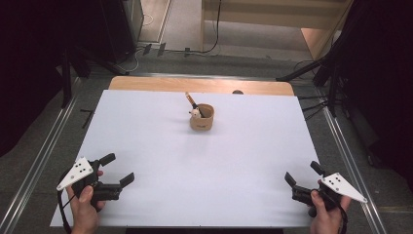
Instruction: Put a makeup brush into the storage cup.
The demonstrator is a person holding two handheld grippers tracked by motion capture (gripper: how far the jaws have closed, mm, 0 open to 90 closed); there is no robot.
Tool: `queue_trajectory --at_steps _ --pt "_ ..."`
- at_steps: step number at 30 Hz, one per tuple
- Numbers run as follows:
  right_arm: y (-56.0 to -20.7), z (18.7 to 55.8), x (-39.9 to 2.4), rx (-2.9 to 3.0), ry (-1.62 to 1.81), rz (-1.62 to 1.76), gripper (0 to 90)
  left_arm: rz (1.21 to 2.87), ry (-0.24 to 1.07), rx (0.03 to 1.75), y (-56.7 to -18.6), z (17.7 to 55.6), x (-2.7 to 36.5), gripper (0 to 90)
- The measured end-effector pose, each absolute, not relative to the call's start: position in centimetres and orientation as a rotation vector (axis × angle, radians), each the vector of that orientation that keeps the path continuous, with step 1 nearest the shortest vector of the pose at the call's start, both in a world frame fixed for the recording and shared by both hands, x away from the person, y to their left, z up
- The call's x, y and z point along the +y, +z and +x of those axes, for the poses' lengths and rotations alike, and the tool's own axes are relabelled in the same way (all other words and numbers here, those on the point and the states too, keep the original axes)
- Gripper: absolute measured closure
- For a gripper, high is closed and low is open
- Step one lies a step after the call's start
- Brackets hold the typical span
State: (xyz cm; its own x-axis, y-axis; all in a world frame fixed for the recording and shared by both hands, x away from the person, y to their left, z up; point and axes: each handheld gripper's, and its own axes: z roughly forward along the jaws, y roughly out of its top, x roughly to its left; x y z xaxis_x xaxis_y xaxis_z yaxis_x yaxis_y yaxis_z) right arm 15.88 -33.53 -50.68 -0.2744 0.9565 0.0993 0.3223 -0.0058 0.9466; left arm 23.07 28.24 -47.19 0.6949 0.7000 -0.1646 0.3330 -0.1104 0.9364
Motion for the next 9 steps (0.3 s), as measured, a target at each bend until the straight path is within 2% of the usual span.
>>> queue_trajectory --at_steps 9 --pt "-50.62 15.69 -33.52 1.648 1.305 1.339 0.0 1.714 0.383 0.836 -47.27 23.15 28.13 0.0"
